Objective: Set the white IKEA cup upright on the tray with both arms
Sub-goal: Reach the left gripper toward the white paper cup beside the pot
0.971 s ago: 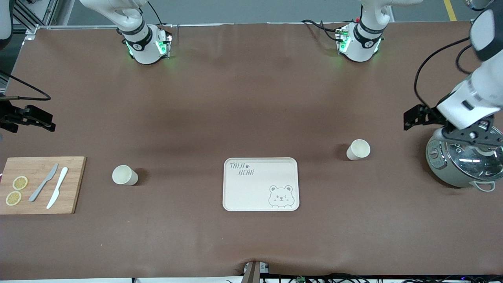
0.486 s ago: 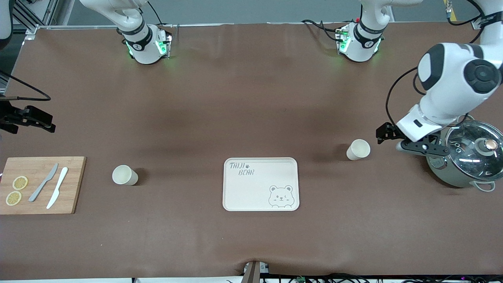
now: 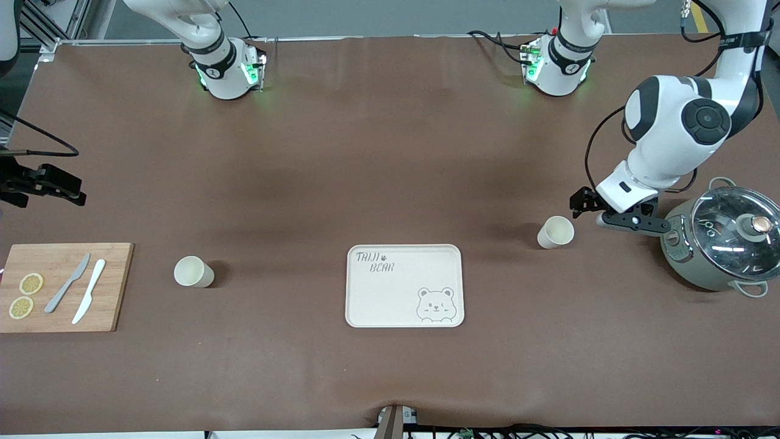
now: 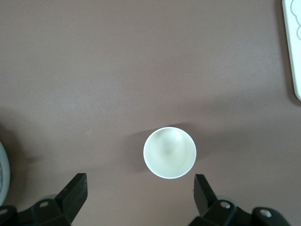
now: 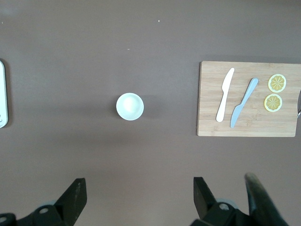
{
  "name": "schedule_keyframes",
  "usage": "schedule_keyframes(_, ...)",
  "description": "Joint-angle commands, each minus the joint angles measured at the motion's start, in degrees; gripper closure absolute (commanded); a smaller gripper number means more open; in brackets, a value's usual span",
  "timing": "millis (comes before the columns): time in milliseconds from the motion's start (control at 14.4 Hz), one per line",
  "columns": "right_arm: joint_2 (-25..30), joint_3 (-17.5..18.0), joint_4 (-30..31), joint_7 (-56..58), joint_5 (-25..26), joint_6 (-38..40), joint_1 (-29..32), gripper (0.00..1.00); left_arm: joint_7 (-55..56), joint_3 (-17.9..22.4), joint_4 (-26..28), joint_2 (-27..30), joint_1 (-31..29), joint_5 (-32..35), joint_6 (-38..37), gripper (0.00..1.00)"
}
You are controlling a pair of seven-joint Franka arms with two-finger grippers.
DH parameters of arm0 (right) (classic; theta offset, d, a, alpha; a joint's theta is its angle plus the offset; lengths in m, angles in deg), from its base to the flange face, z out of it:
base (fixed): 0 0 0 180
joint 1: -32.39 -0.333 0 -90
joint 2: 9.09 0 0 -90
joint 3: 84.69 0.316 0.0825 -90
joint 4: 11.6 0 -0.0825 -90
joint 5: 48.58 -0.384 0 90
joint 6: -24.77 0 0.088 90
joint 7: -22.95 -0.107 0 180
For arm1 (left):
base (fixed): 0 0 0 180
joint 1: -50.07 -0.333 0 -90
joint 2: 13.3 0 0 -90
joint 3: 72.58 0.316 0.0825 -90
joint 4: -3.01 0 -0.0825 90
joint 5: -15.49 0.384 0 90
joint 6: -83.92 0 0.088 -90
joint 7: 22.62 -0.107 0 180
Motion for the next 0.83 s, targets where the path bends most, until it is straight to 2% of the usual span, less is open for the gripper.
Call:
schedule_keyframes(0,0.8,0.5,0.9,-0.5,-0.8,-0.5,0.7,0.00,0.2,-0.1,2.7,-0.2,-0.3,-0.8,4.3,0.00)
schedule_keyframes(763,0.8,0.5,0.9,-0.5,-0.8,-0.6,0.6,0.00,-0.8,0.0,2.6,-9.1,-1.4,-0.8,13.4,0.00)
